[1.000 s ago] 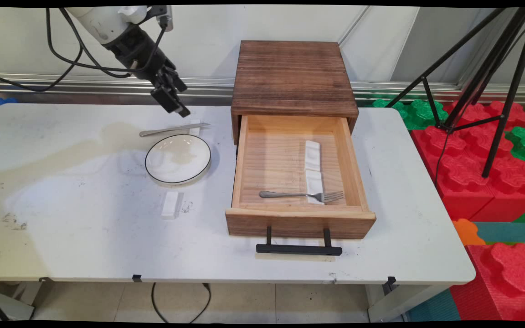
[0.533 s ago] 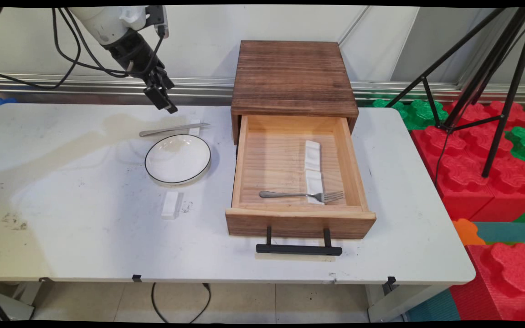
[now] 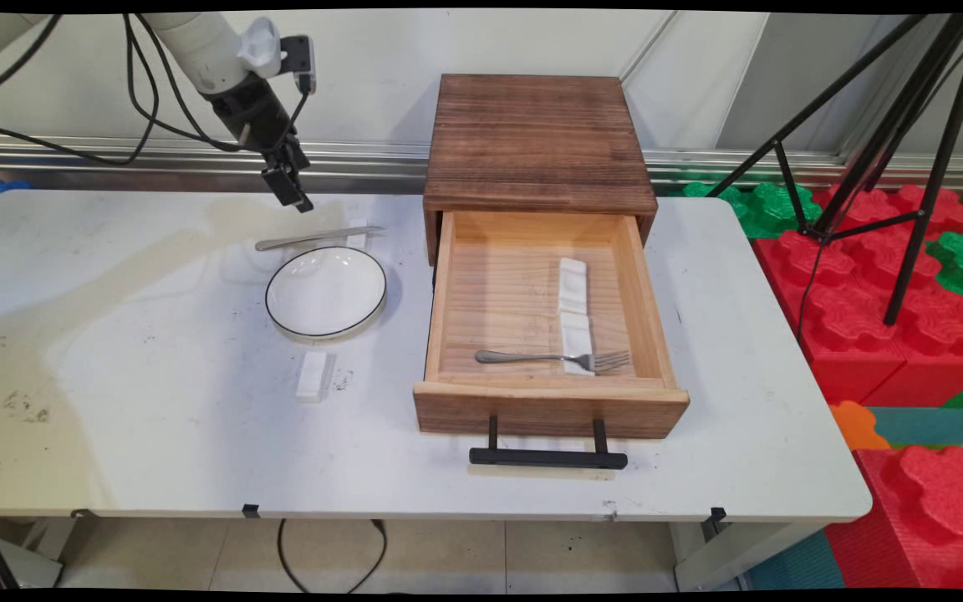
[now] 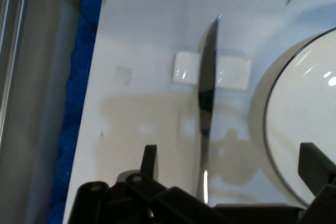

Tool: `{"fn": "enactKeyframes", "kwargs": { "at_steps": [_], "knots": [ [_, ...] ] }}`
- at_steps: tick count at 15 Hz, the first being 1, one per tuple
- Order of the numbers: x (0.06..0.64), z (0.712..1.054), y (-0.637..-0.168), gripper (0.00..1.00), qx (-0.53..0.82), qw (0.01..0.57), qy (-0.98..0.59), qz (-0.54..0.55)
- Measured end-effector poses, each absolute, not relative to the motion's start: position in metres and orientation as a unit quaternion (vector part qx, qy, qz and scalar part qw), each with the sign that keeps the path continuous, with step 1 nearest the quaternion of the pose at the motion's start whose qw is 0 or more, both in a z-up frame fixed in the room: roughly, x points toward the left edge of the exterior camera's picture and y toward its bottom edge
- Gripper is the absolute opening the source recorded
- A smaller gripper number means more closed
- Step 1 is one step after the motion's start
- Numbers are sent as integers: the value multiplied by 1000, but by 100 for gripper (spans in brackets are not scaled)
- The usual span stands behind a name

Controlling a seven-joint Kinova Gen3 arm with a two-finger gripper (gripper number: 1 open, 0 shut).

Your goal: Pick up the knife from the left of the white plate

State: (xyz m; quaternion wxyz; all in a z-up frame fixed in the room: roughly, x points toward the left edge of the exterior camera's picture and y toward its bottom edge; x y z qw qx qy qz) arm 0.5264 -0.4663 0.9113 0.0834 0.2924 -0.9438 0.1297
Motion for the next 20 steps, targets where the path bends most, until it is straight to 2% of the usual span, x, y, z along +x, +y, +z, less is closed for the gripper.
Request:
{"fn": "enactKeyframes", "kwargs": {
  "at_steps": [9, 20],
  "knots": [
    [545, 870, -495, 100, 279, 42, -954, 107],
    [551, 830, -521, 100, 269, 35, -959, 81]
  ]
}}
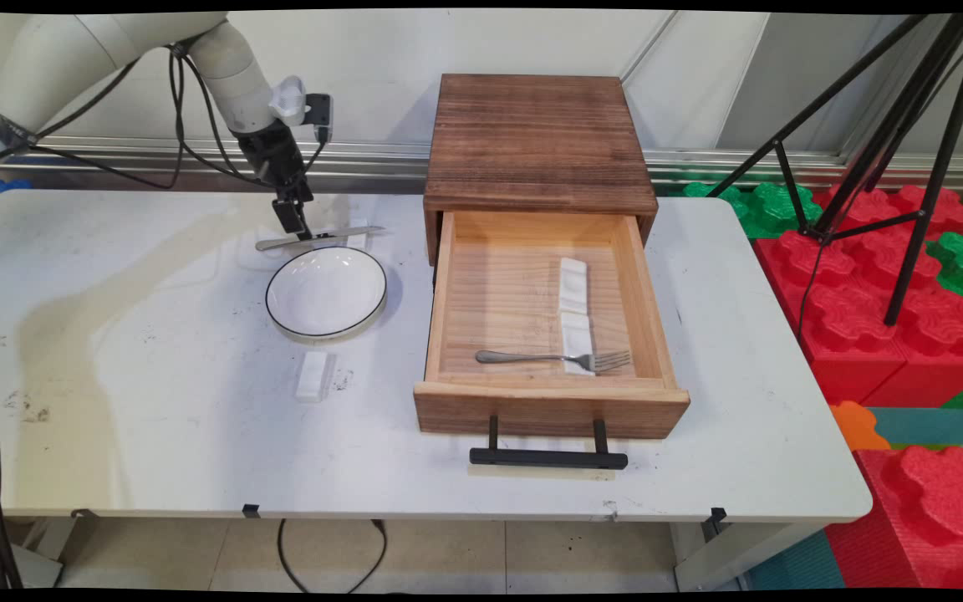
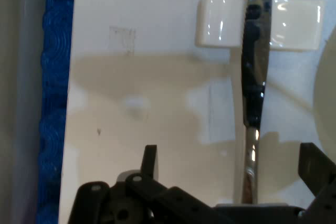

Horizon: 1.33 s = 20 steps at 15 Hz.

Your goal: Pick up the knife from the left of the white plate, then place the picked object into the drawer

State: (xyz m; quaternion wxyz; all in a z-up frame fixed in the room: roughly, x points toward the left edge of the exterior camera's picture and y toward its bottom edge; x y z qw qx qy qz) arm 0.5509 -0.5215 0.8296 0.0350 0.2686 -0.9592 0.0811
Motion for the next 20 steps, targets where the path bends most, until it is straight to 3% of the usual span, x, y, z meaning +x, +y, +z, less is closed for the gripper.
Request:
{"fn": "enactKeyframes", "kwargs": {
  "at_steps": [12, 13, 20],
  "knots": [
    [548, 805, -541, 100, 274, 54, -957, 73],
    [548, 804, -542, 0, 275, 56, -957, 72],
    [546, 804, -544, 0, 281, 66, -955, 72]
  ]
}}
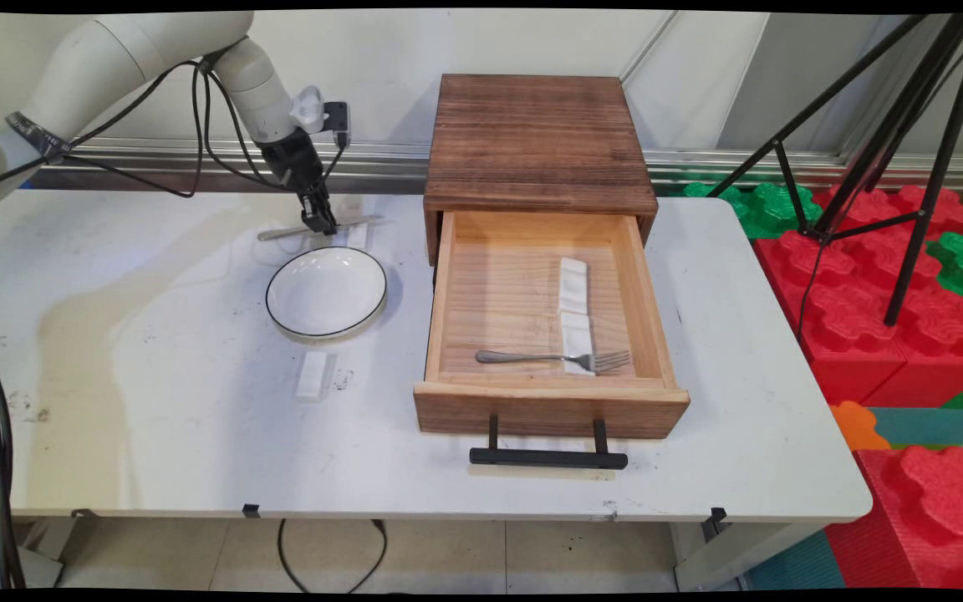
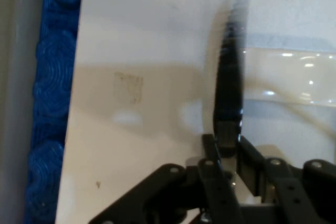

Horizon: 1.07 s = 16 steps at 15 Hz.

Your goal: Place the picked object into the drawer

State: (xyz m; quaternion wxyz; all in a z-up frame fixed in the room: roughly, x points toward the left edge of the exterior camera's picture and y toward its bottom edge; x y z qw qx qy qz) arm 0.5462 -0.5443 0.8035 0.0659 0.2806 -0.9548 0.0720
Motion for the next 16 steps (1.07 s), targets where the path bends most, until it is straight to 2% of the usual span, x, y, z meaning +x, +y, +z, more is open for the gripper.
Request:
{"fn": "enactKeyframes", "kwargs": {
  "at_steps": [9, 16],
  "knots": [
    [550, 824, -542, 0, 320, 67, -939, 104],
    [542, 867, -531, 0, 353, 70, -923, 140]
  ]
}}
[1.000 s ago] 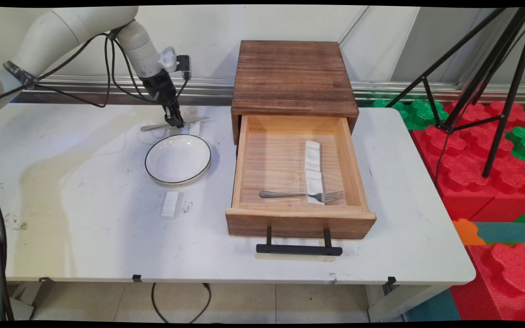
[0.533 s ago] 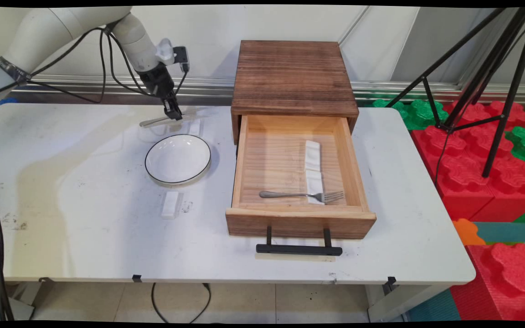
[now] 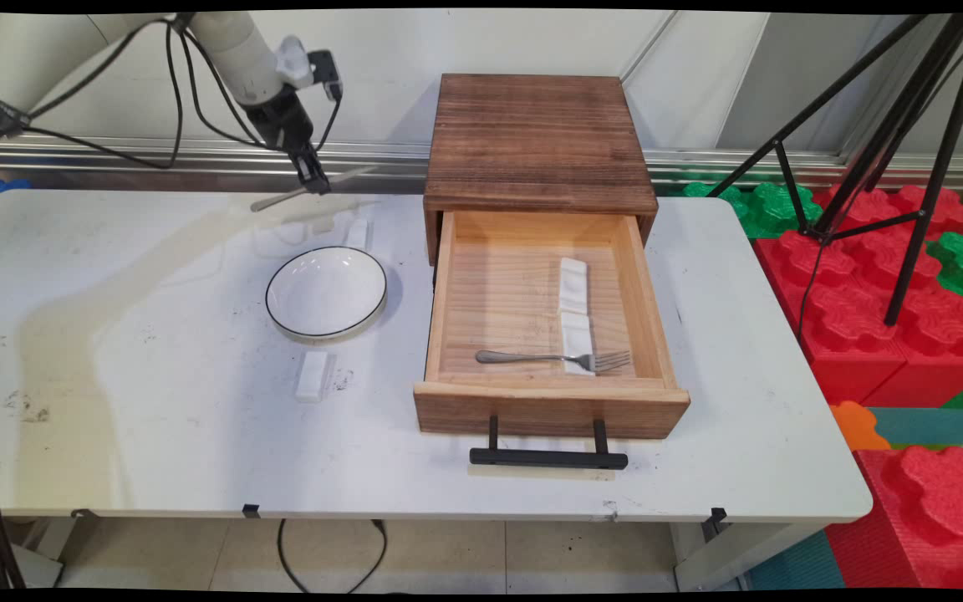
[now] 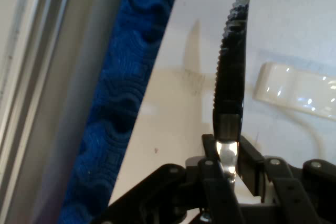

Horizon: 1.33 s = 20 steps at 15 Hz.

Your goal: Place the picked object into the drawer

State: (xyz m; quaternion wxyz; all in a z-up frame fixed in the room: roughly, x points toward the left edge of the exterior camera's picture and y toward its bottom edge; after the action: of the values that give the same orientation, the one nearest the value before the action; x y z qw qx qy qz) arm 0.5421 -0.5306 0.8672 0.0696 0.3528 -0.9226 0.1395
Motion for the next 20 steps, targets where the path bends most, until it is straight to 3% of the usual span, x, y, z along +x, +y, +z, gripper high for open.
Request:
{"fn": "enactKeyframes", "kwargs": {
  "at_steps": [12, 20],
  "knots": [
    [476, 966, -504, 0, 311, 107, -927, 181],
    [405, 1007, -478, 0, 257, 144, -939, 180]
  ]
}}
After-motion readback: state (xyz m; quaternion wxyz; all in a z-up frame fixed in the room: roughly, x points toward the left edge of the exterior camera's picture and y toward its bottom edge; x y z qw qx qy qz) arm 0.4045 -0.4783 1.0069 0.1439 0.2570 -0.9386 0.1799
